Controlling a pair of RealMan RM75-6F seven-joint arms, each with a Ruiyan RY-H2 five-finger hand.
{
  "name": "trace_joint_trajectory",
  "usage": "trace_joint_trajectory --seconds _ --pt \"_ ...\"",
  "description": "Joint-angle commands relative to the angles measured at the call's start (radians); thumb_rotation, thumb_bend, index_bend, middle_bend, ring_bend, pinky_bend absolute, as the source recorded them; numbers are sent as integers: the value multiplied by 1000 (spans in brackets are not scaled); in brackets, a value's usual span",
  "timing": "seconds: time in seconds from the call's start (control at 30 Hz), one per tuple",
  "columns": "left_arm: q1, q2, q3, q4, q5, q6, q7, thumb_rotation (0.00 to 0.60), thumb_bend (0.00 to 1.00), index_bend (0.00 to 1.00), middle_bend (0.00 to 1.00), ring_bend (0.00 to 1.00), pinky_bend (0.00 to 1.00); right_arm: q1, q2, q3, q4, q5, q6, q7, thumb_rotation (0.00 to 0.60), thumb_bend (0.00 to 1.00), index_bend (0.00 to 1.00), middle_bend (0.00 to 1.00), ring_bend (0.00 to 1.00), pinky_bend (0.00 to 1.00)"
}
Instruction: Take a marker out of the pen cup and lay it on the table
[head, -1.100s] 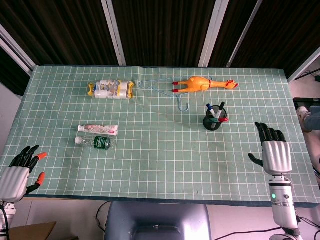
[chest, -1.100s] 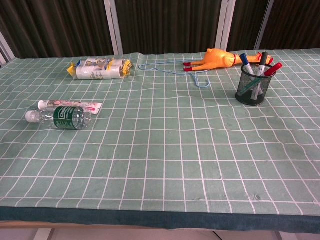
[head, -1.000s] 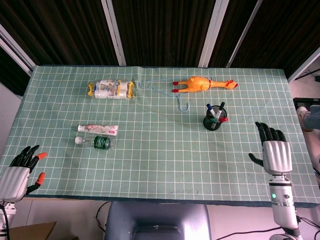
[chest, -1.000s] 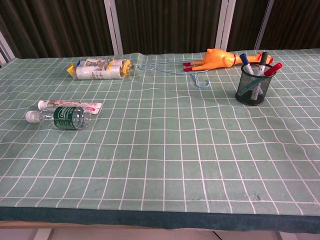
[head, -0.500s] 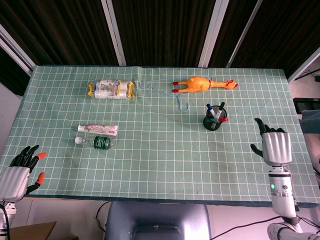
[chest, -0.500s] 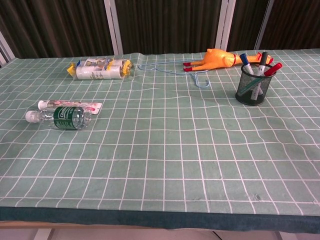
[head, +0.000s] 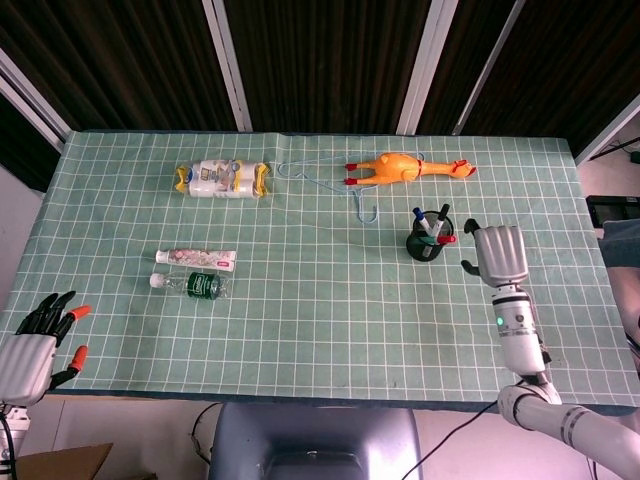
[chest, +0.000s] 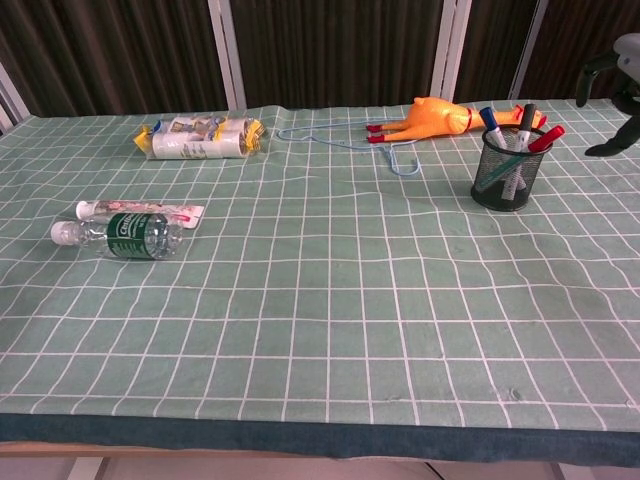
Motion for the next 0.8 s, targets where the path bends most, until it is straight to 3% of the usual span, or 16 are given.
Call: trace_joint_trajectory --seconds 0.03,0.43,0.8 --pt "0 1 0 0 -1 -1 -2 600 410 232 53 38 208 38 -52 9 67 21 -39 9 600 256 572 1000 1000 1000" --pt "-1 2 -1 0 -3 -4 -6 600 412 232 52 39 208 92 -121 13 175 24 -63 50 600 448 590 1000 1000 1000" --pt "-2 1 -3 1 -10 -8 -7 600 412 232 51 38 208 103 -144 3 220 30 -75 67 600 459 600 1000 1000 1000"
